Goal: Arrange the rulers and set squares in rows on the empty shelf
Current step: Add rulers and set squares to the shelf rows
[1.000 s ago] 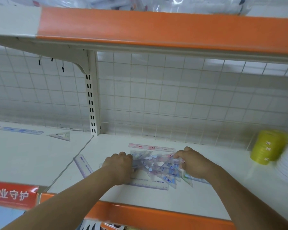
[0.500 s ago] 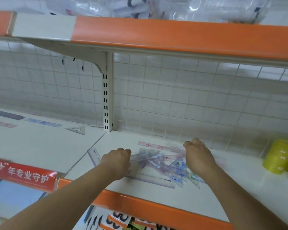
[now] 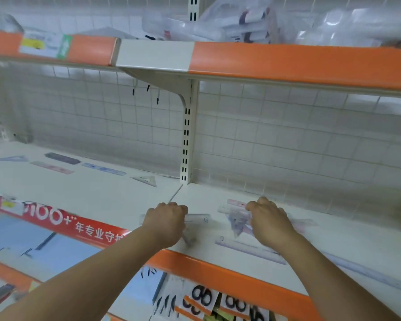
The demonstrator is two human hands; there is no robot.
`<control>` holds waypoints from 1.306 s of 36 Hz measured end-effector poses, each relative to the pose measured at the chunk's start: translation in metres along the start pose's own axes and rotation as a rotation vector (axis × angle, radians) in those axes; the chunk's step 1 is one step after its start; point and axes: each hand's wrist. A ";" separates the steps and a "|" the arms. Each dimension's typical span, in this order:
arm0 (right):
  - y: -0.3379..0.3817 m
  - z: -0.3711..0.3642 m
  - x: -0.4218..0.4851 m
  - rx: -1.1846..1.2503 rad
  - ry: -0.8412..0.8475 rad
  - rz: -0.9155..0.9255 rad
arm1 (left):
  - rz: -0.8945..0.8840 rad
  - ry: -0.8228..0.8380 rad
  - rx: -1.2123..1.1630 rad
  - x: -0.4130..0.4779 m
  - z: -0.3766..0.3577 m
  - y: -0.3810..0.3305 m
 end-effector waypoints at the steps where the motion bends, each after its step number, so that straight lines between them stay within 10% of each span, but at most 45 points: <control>1: 0.009 0.003 0.001 0.005 -0.005 0.005 | 0.002 -0.002 0.006 -0.004 0.003 0.009; 47: 0.449 0.124 0.055 0.097 -0.051 0.353 | 0.345 -0.153 -0.021 -0.149 0.121 0.410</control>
Point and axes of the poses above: each hand's wrist, its own x-axis towards the middle knuckle, its own z-axis out of the back of the hand, y = z × x, and after that the axes turned 14 degrees about -x, right-handed
